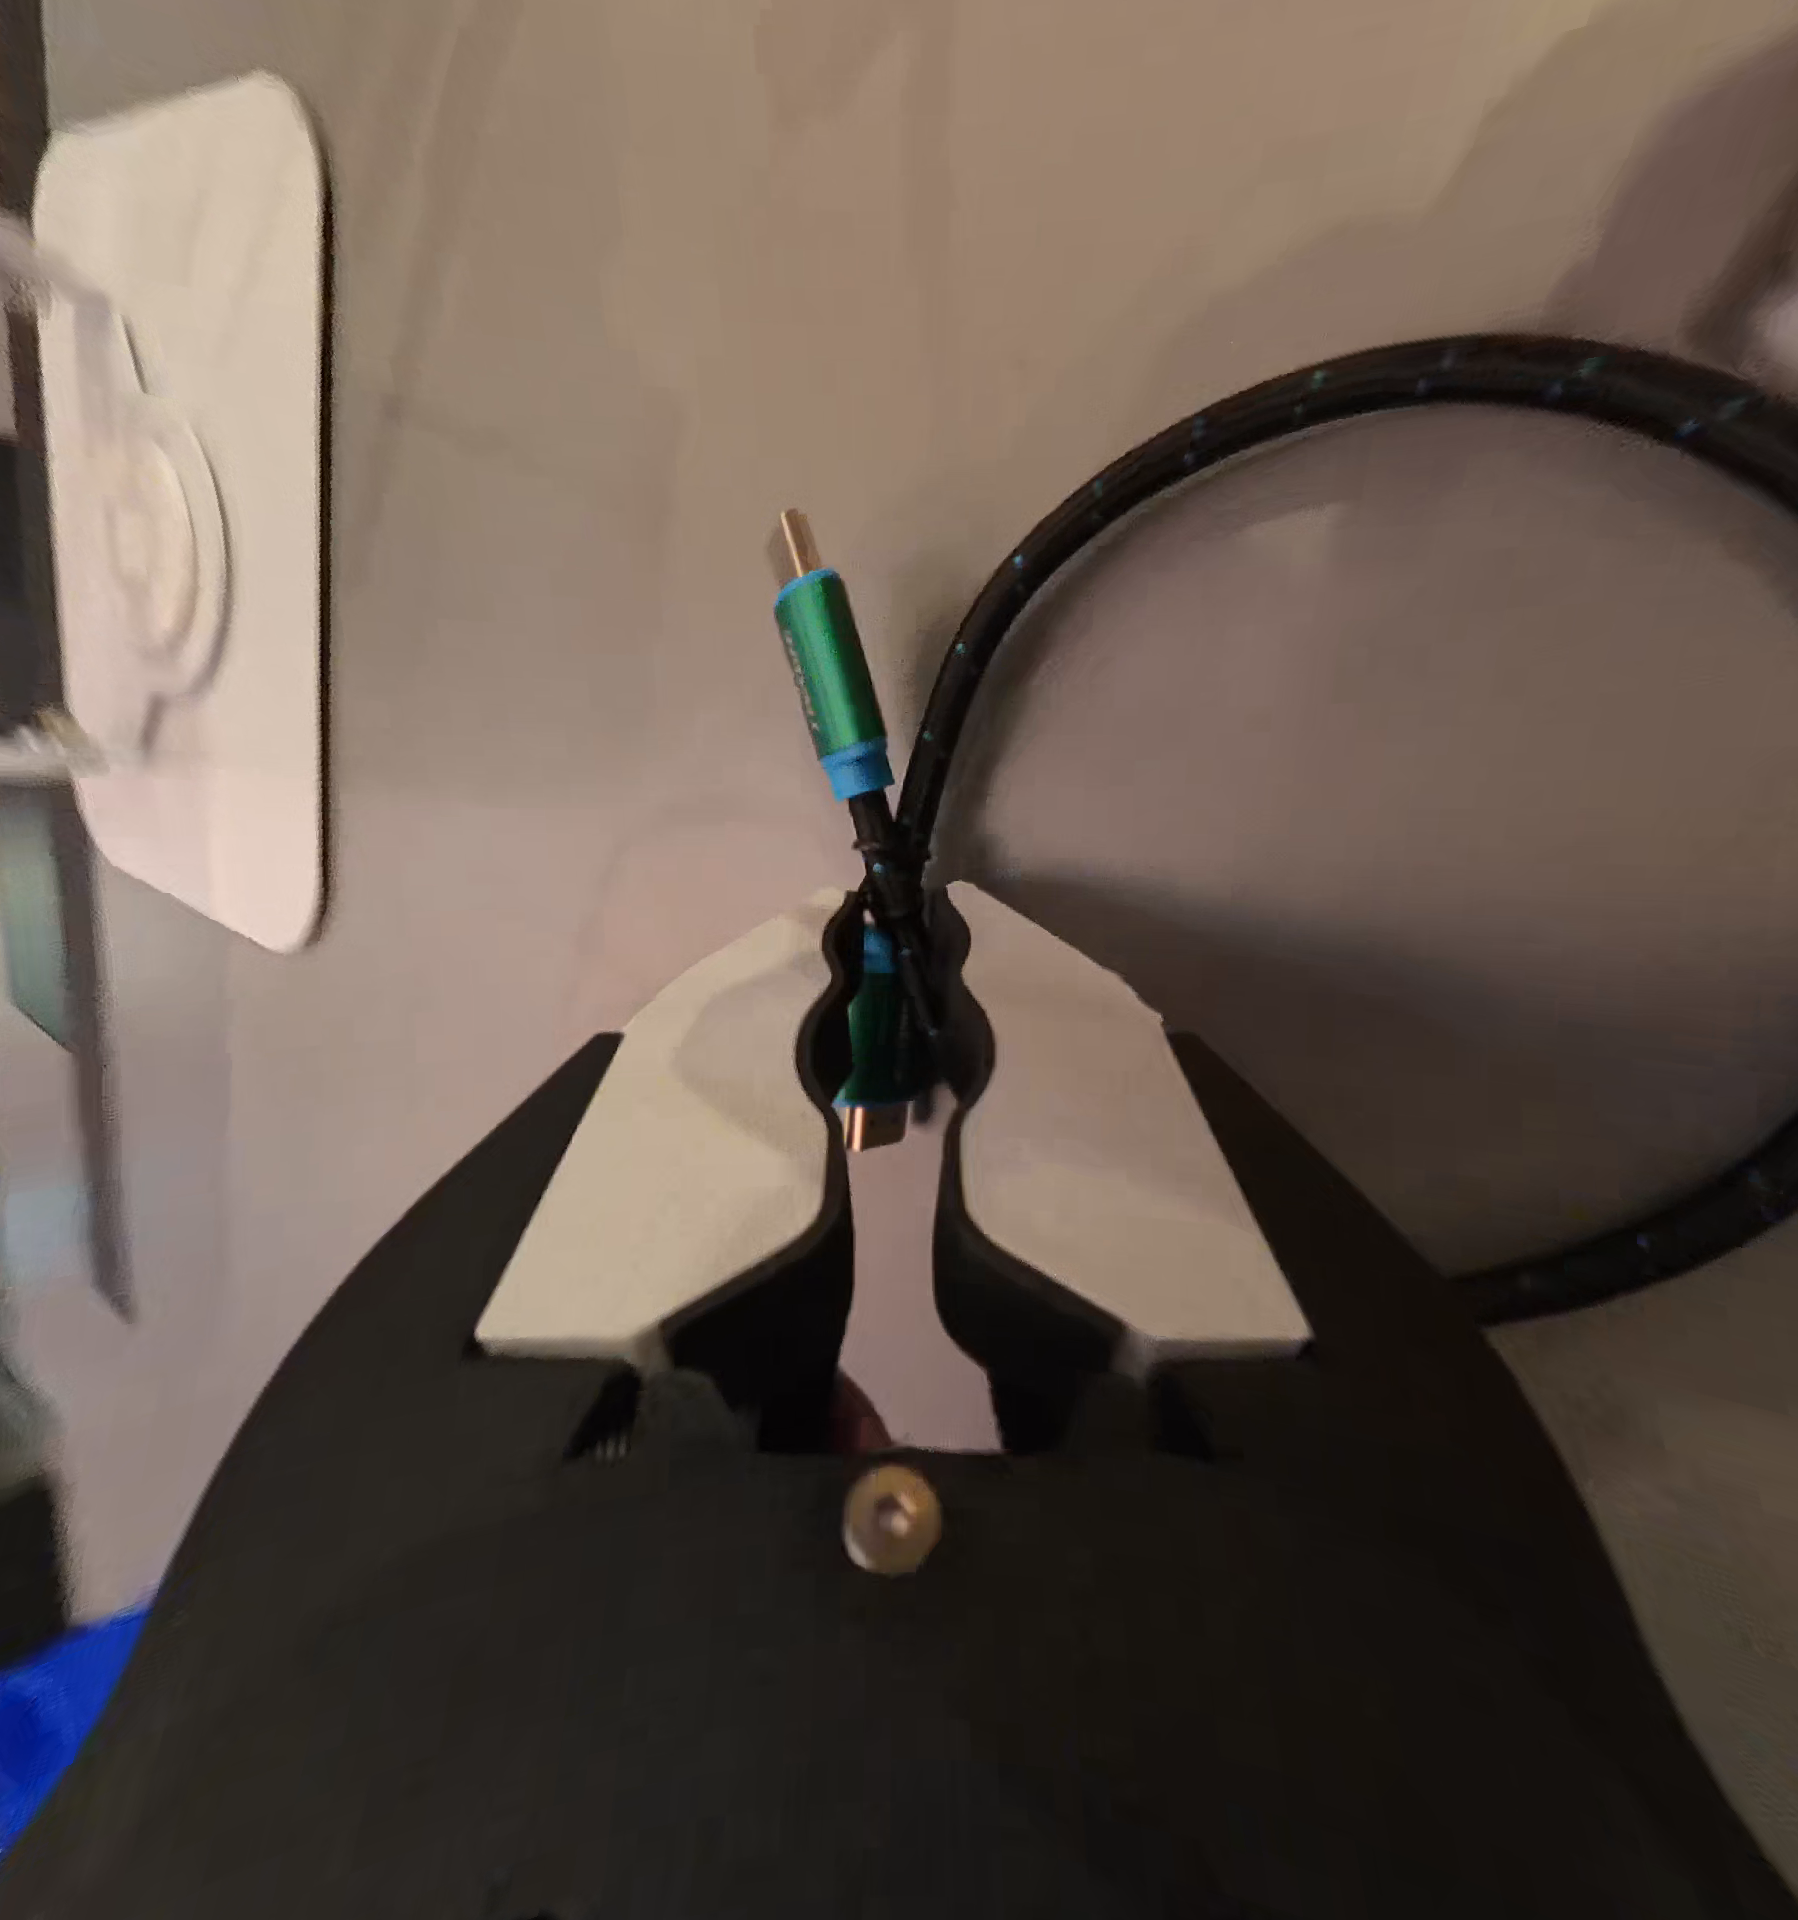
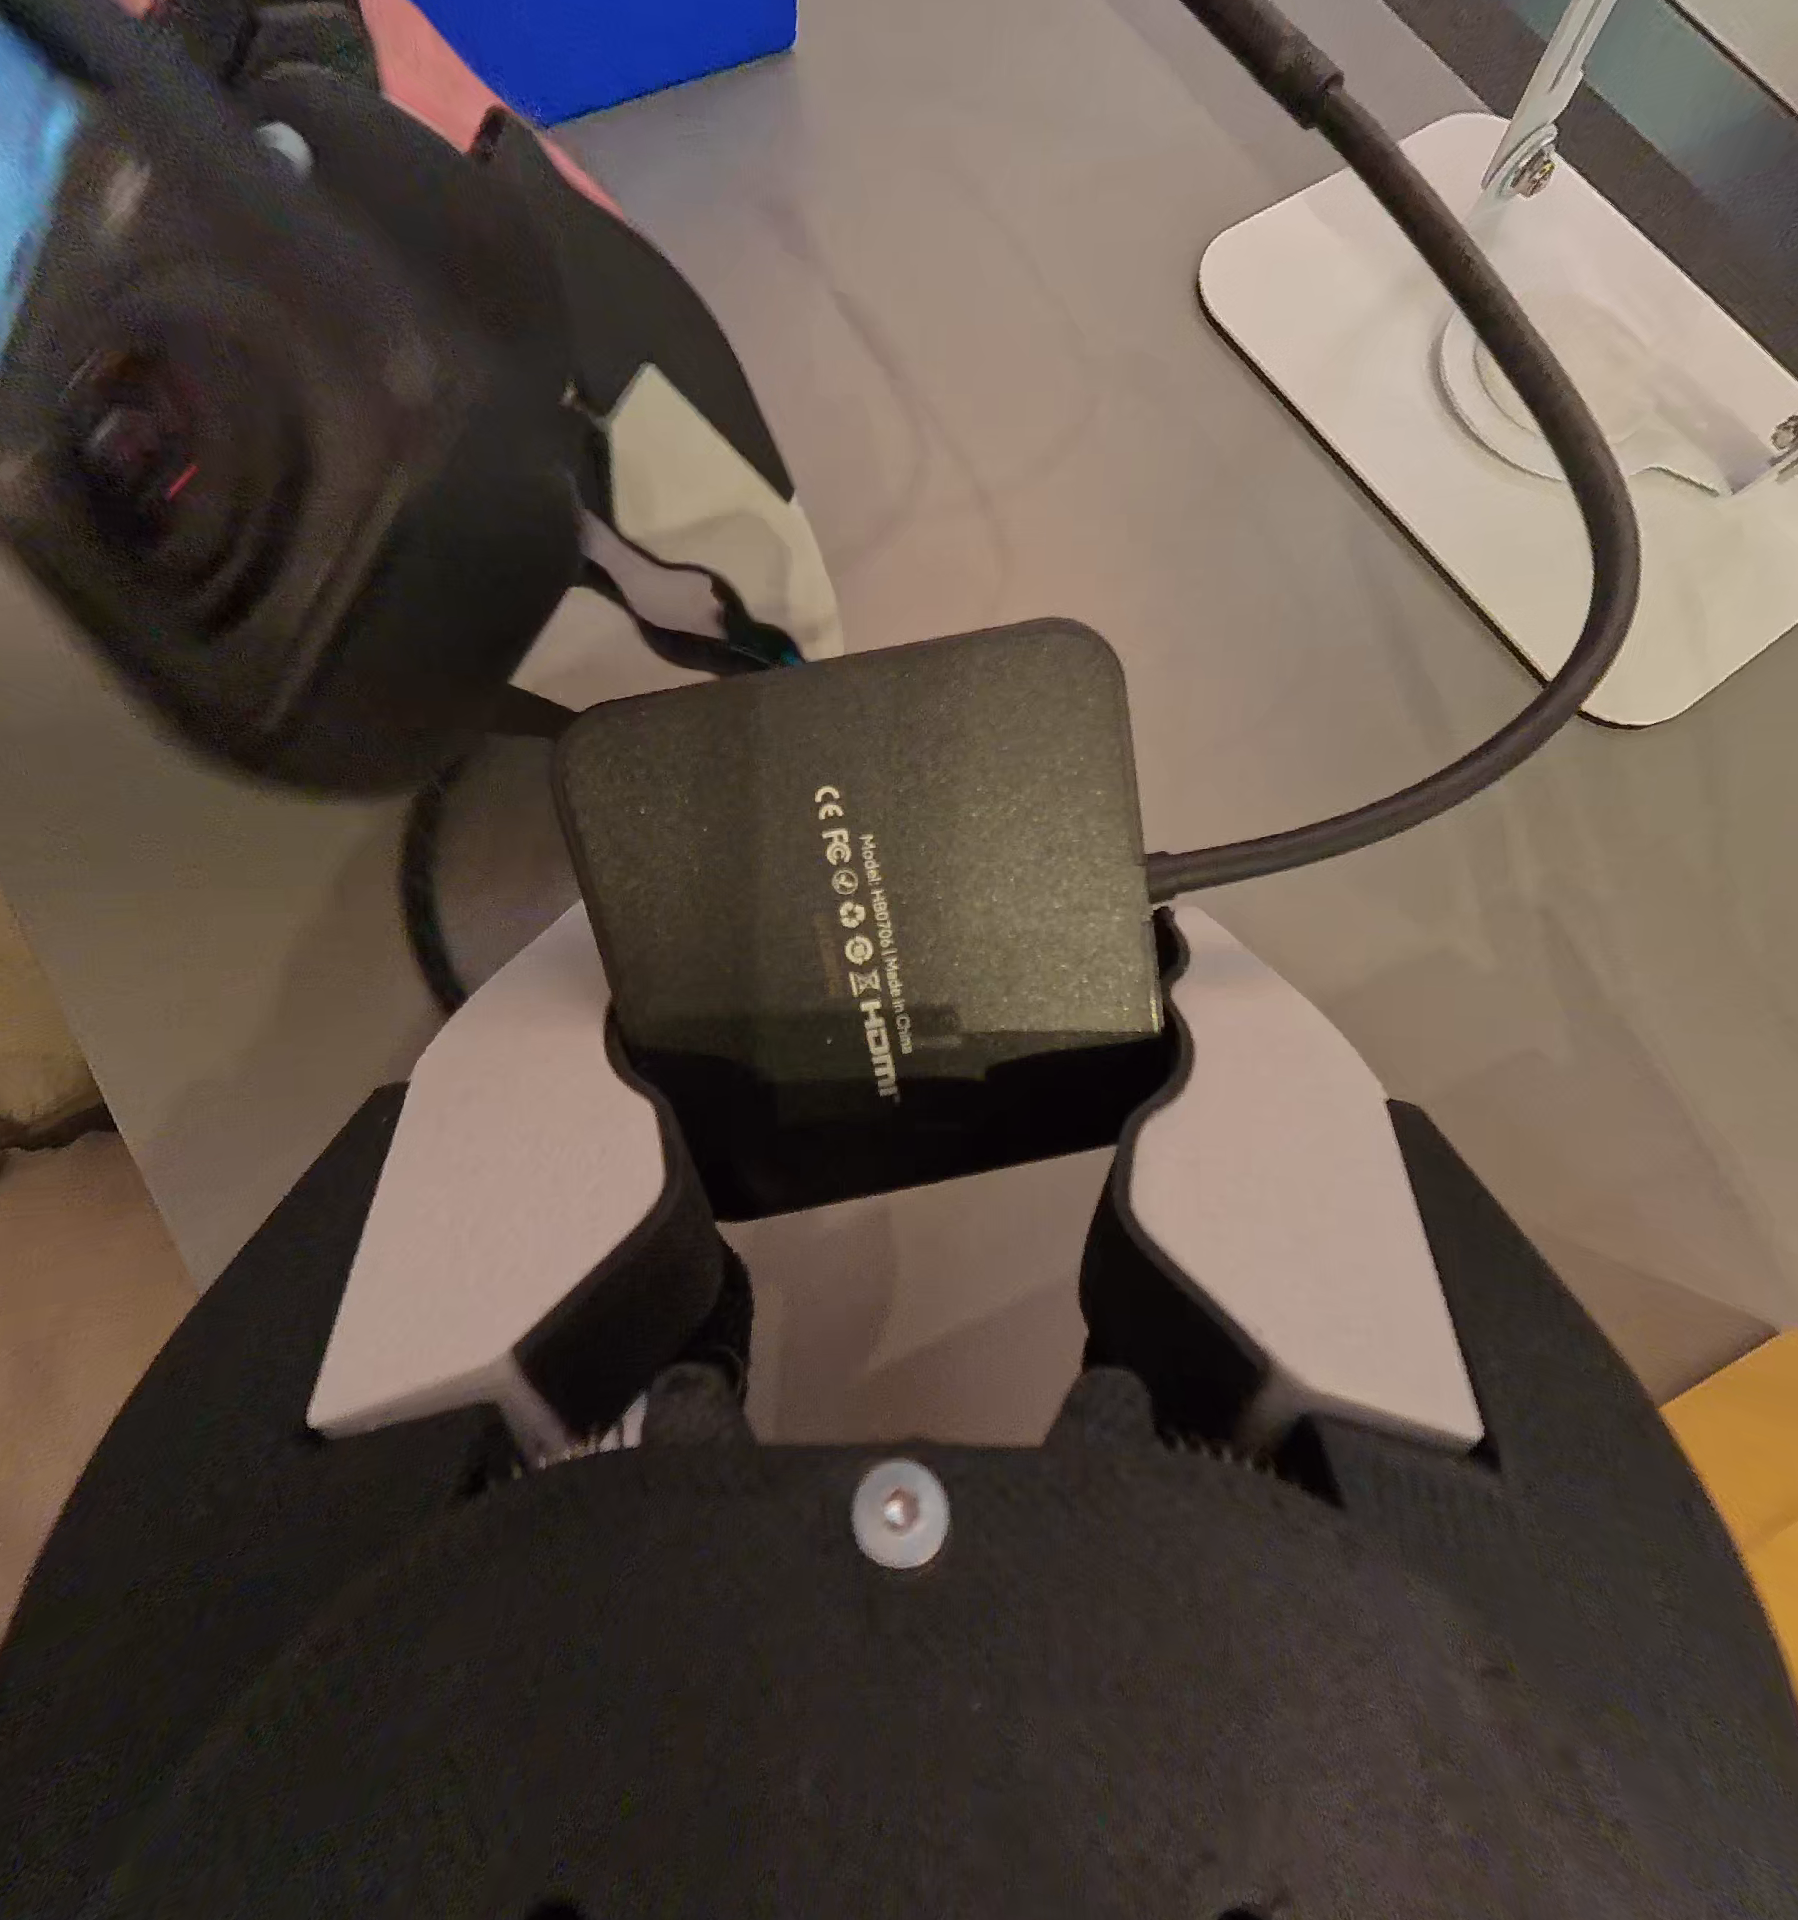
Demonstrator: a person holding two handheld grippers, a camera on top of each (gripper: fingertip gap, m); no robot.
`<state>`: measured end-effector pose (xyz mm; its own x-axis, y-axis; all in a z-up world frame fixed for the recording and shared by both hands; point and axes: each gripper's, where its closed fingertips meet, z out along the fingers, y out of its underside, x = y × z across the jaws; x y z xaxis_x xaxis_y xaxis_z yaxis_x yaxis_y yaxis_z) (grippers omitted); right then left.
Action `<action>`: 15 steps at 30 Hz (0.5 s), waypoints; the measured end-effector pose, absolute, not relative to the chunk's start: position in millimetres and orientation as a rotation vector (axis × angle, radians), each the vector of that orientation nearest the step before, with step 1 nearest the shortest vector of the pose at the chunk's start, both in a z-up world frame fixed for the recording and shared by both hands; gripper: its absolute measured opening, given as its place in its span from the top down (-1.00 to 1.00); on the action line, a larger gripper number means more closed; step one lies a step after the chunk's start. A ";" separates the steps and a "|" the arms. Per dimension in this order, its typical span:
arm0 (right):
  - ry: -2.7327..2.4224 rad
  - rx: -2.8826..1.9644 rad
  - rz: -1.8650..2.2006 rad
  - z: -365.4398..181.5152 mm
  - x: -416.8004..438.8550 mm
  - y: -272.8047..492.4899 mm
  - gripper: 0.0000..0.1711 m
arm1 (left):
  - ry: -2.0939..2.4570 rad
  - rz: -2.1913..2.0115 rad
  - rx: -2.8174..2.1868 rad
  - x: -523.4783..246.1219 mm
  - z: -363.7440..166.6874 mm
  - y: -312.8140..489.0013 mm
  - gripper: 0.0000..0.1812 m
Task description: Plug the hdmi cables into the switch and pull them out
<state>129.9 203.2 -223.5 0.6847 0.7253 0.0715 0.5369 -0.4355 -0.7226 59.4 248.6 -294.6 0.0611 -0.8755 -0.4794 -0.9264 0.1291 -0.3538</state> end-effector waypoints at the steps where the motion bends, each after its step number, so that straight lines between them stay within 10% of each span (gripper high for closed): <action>1: -0.962 -2.145 0.325 -223.4 130.3 203.2 -0.04 | 1.919 0.164 -1.626 56.7 -294.7 245.7 0.88; 7: -0.968 -2.143 0.333 -223.3 129.0 202.9 -0.04 | 2.176 0.295 -1.328 35.7 -279.5 242.8 0.67; 15: -0.971 -2.144 0.344 -223.9 126.7 202.7 -0.04 | 1.461 -0.131 -2.185 -1.5 -247.9 234.6 0.61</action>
